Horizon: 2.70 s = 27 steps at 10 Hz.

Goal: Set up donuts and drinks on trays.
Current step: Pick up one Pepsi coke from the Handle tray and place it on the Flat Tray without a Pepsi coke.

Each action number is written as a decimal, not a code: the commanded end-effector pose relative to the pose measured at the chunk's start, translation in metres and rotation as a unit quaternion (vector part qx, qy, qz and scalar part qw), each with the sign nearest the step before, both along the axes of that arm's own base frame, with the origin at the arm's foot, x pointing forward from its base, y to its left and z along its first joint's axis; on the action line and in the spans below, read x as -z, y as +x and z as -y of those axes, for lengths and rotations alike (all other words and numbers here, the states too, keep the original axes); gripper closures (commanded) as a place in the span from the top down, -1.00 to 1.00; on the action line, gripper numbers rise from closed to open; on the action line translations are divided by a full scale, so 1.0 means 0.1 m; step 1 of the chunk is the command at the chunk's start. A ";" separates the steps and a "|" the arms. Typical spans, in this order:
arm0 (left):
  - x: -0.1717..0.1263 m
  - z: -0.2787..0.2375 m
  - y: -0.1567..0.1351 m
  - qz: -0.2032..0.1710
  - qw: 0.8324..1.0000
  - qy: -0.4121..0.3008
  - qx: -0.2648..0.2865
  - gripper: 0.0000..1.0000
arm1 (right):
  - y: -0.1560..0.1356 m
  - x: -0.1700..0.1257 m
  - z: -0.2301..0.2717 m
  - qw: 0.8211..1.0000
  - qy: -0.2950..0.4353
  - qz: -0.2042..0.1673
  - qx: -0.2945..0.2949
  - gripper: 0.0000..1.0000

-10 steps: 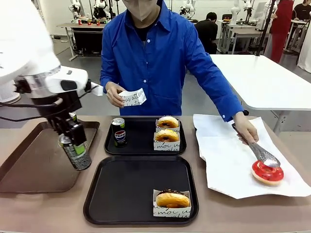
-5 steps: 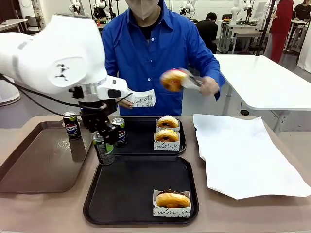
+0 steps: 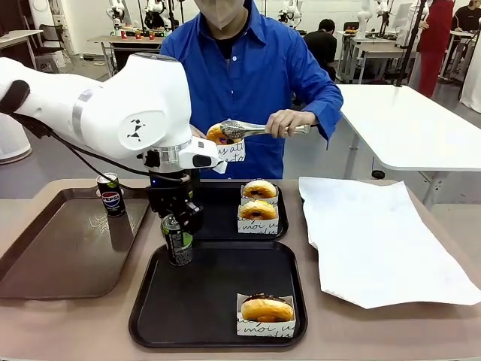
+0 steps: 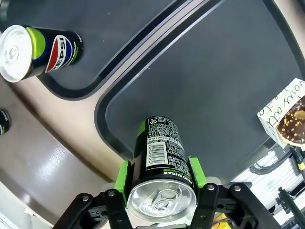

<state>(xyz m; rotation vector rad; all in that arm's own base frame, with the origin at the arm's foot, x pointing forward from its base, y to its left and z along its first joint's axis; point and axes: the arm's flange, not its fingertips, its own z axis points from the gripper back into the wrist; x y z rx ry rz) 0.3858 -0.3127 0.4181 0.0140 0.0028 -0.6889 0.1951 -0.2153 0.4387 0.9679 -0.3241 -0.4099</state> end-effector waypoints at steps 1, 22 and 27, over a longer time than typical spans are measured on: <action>0.05 0.08 0.07 -0.006 1.000 0.000 -0.010 0.17 | 0.00 0.00 -0.01 1.000 0.000 -0.004 -0.003 1.00; 0.09 -0.25 -0.25 0.002 0.999 -0.023 0.027 0.17 | 0.00 0.00 -0.01 1.000 0.000 -0.004 -0.003 1.00; 0.23 -0.13 -0.17 -0.003 0.999 -0.025 0.036 1.00 | 0.00 0.00 -0.01 1.000 0.000 -0.004 -0.003 1.00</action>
